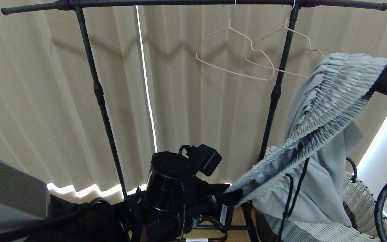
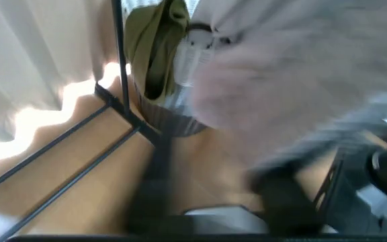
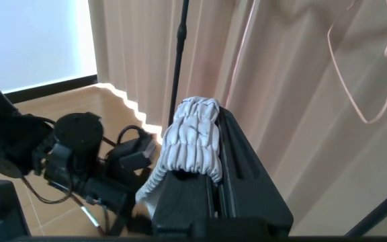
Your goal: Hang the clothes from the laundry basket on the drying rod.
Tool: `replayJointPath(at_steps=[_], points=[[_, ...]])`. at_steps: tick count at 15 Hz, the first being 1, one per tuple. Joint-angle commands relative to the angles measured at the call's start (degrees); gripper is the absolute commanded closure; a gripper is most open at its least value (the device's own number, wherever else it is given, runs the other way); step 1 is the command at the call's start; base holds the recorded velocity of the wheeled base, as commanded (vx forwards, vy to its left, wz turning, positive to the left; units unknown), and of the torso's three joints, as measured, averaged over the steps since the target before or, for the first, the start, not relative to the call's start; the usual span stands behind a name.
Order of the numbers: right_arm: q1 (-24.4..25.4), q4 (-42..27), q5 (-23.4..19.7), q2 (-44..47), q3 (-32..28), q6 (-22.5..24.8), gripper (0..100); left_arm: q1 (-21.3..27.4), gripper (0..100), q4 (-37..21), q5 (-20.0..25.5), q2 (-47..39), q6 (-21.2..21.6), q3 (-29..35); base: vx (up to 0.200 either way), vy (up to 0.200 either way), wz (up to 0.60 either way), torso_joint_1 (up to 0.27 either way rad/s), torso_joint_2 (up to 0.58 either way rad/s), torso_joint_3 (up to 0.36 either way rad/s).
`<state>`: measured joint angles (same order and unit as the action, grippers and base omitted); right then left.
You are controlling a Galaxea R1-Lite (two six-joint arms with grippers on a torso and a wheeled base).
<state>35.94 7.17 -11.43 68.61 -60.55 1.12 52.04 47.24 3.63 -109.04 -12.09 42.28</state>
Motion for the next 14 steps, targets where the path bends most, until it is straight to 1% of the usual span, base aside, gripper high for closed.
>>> replayJointPath(at_steps=[1, 2, 3, 4, 5, 6, 7, 8, 9, 10, 11, 12, 13, 14], points=[[-0.1, 0.0, 0.0, -0.5, 0.3, 0.0, 100, 0.0, 100, 0.8, -0.1, 6.9, 0.3, -6.2, 0.0, 0.0, 0.0, 0.0, 0.0, 0.0], [-0.2, 0.0, 0.0, -0.5, 0.3, 0.0, 100, 0.3, 100, 1.4, -0.1, 10.3, 1.3, -9.1, 0.0, 0.0, 0.0, 0.0, 0.0, 0.0], [-0.2, 0.0, 0.0, -0.1, 0.4, 0.0, 100, 0.3, 100, 1.6, -0.1, 16.2, 3.6, -12.6, 0.0, 0.0, 0.0, 0.0, 0.0, 0.0], [-0.2, 0.1, -0.1, -0.1, 0.5, 0.0, 100, 0.2, 100, 1.5, -0.2, 18.0, 4.3, -13.1, 0.0, 0.0, 0.0, 0.0, 0.0, 0.0], [-0.2, 0.2, 0.0, 0.2, 0.7, 0.0, 100, -0.7, 100, 0.0, -0.2, 23.9, 5.5, -13.1, 0.0, 0.0, 0.0, 0.0, 0.0, 0.0], [-0.2, 0.2, 0.0, 0.4, 0.6, 0.0, 100, -3.2, 100, -6.1, -0.2, 29.4, 5.6, -10.1, 0.0, 0.0, 0.0, 0.0, 0.0, 0.0], [-0.2, 0.2, 0.1, 0.4, 0.6, 0.0, 100, -4.7, 100, -13.4, -0.1, 33.5, 5.6, -6.5, 0.0, 0.0, 0.0, 0.0, 0.0, 0.0], [-0.2, 0.3, 0.2, 0.3, 0.6, 0.0, 100, -6.1, 100, -19.4, 0.1, 36.7, 5.6, -2.7, 0.0, 0.0, 0.0, 0.0, 0.0, 0.0], [-0.2, 0.3, 0.2, 0.1, 0.4, 0.0, 100, -8.4, 100, -25.7, 0.3, 39.3, 5.4, 2.5, 0.0, 0.0, 0.0, 0.0, 0.0, 0.0], [-0.3, 0.3, 0.2, 0.0, 0.3, 0.0, 100, -10.0, 100, -28.2, 0.3, 39.9, 5.5, 5.6, 0.0, 0.0, 0.0, 0.0, 0.0, 0.0], [-0.4, 0.3, 0.2, 0.0, 0.2, 0.0, 100, -11.8, 100, -29.2, 0.3, 40.0, 5.7, 8.1, 0.0, 0.0, 0.0, 0.0, 0.0, 0.0], [-1.0, 0.7, 0.2, -0.1, 0.3, 0.0, 100, -14.3, 100, -30.5, 0.3, 39.6, 5.8, 11.9, 0.0, 0.0, 0.0, 0.0, 0.0, 0.0], [-1.3, 2.2, 0.2, -0.1, 0.3, 0.1, 100, -15.8, 100, -32.0, 0.3, 39.3, 5.9, 14.7, 0.0, 0.0, 0.0, 0.0, 0.0, 0.0], [-1.4, 4.2, 0.3, 0.0, 0.2, 0.1, 100, -16.8, 100, -35.1, 0.3, 38.6, 5.9, 18.0, 0.0, 0.0, 0.0, 0.0, 0.0, 0.0]])
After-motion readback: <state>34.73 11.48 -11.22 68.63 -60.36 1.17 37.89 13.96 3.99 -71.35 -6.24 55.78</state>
